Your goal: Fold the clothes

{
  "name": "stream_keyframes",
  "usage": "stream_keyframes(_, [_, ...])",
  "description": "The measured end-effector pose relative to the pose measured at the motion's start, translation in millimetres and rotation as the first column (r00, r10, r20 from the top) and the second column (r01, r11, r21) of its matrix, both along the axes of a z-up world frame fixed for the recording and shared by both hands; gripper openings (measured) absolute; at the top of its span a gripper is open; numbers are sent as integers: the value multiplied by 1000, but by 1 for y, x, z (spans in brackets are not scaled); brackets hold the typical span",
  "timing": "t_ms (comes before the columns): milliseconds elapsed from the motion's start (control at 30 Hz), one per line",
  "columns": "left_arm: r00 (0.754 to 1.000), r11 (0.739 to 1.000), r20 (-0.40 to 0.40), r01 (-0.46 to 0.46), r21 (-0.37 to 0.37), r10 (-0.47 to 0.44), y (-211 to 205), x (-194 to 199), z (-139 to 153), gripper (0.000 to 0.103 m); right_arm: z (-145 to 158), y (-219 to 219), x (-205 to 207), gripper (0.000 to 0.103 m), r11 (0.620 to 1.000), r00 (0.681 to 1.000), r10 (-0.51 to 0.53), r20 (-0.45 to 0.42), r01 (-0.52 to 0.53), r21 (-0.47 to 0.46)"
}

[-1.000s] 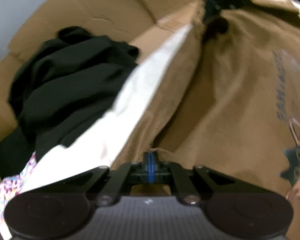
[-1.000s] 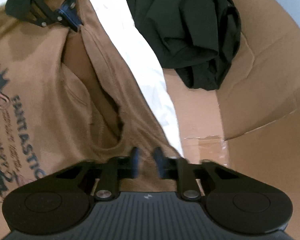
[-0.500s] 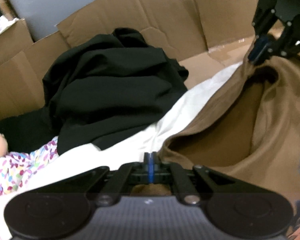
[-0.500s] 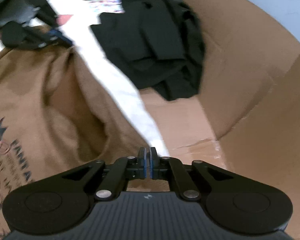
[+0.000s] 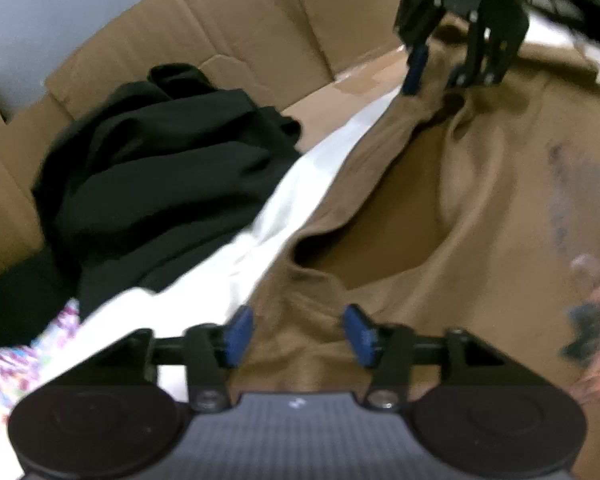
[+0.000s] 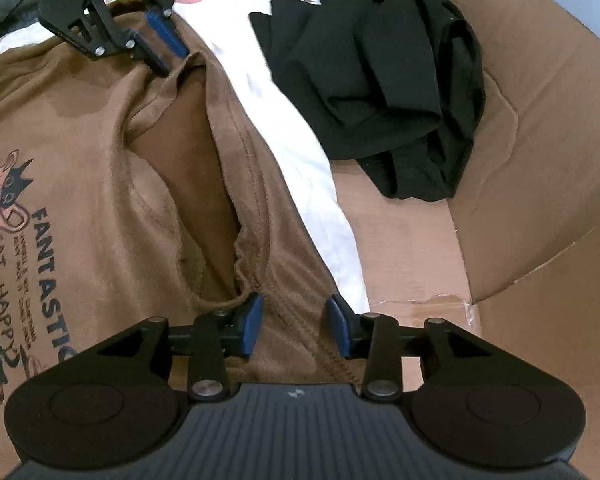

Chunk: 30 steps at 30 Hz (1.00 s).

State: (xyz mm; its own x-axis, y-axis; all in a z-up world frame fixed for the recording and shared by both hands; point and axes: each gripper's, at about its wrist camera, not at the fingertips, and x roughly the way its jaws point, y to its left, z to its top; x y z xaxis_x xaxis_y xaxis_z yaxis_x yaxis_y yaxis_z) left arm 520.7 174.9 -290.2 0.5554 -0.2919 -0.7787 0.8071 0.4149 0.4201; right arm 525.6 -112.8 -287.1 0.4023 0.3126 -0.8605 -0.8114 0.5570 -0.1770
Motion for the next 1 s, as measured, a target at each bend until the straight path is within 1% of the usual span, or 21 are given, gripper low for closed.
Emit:
stream_keyframes(33, [1000, 1000, 21, -4, 14, 3, -3, 1, -4, 56, -2, 1, 1, 41, 1000, 1000, 9, -3, -9, -2])
stream_keyframes(100, [1000, 1000, -18, -14, 6, 14, -9, 10, -9, 38, -5, 3, 2, 37, 1000, 1000, 24, -2, -24, -4])
stream_keyframes(133, [999, 1000, -41, -19, 4, 19, -12, 14, -8, 13, -5, 3, 3, 28, 1000, 1000, 27, -10, -27, 7])
stream_keyframes(167, [998, 1000, -49, -29, -1, 29, -11, 17, -7, 9, -4, 2, 5, 20, 999, 999, 24, -30, -23, 25])
stream_keyframes(200, [998, 999, -58, -39, -5, 38, -11, 20, -5, 9, -2, 2, 6, 18, 999, 999, 20, -33, -19, 32])
stream_keyframes(233, [997, 998, -62, -54, -22, 53, -10, 23, -1, 9, -1, 1, 7, 11, 999, 999, 16, -31, -15, 35])
stream_keyframes(267, [995, 995, -59, -81, -62, 77, -6, 28, 6, 9, 2, -1, 8, 8, 999, 1000, 7, -26, -5, 41])
stream_keyframes(367, [986, 975, -84, -157, -157, 145, 3, 43, 20, 9, 14, -10, 14, 7, 996, 999, -51, -2, 51, 79])
stream_keyframes(400, [984, 973, -90, -165, -159, 152, 3, 46, 20, 9, 17, -14, 17, 7, 993, 997, -73, 3, 72, 93])
stream_keyframes(467, [976, 967, -113, -200, -158, 184, -1, 54, 15, 9, 26, -25, 29, 7, 977, 987, -161, 8, 158, 143])
stream_keyframes(500, [968, 959, -133, -233, -162, 213, -2, 59, 11, 9, 27, -29, 34, 7, 969, 981, -196, 9, 192, 155])
stream_keyframes(567, [944, 934, -175, -311, -178, 281, -4, 67, 4, 10, 25, -32, 44, 7, 948, 963, -270, -9, 267, 174])
stream_keyframes(600, [941, 931, -175, -320, -176, 291, -4, 67, 3, 10, 23, -32, 46, 7, 943, 958, -287, -16, 286, 172])
stream_keyframes(700, [933, 925, -170, -343, -163, 316, -5, 66, 2, 17, 5, -24, 63, 11, 910, 919, -389, -58, 393, 131])
stream_keyframes(767, [930, 920, -155, -357, -159, 334, -5, 62, 11, 29, 1, -23, 68, 22, 890, 898, -437, -56, 440, 116])
stream_keyframes(800, [931, 921, -145, -356, -159, 335, -4, 60, 13, 32, 2, -24, 68, 24, 876, 884, -466, -44, 468, 114])
stream_keyframes(833, [934, 923, -130, -350, -160, 332, -5, 58, 16, 40, 6, -27, 68, 30, 853, 860, -510, -18, 509, 118])
stream_keyframes(867, [940, 927, -98, -338, -162, 326, -6, 53, 21, 46, 9, -30, 67, 33, 848, 857, -515, -20, 513, 132])
stream_keyframes(900, [941, 927, -82, -337, -163, 328, -6, 52, 23, 49, 12, -32, 65, 34, 849, 859, -511, -24, 509, 143])
stream_keyframes(933, [941, 925, -65, -340, -168, 333, -6, 51, 26, 53, 15, -35, 60, 34, 858, 869, -494, -23, 492, 148])
stream_keyframes(1000, [939, 917, -46, -343, -205, 341, -10, 47, 34, 53, 21, -39, 50, 34, 888, 893, -450, 13, 445, 114])
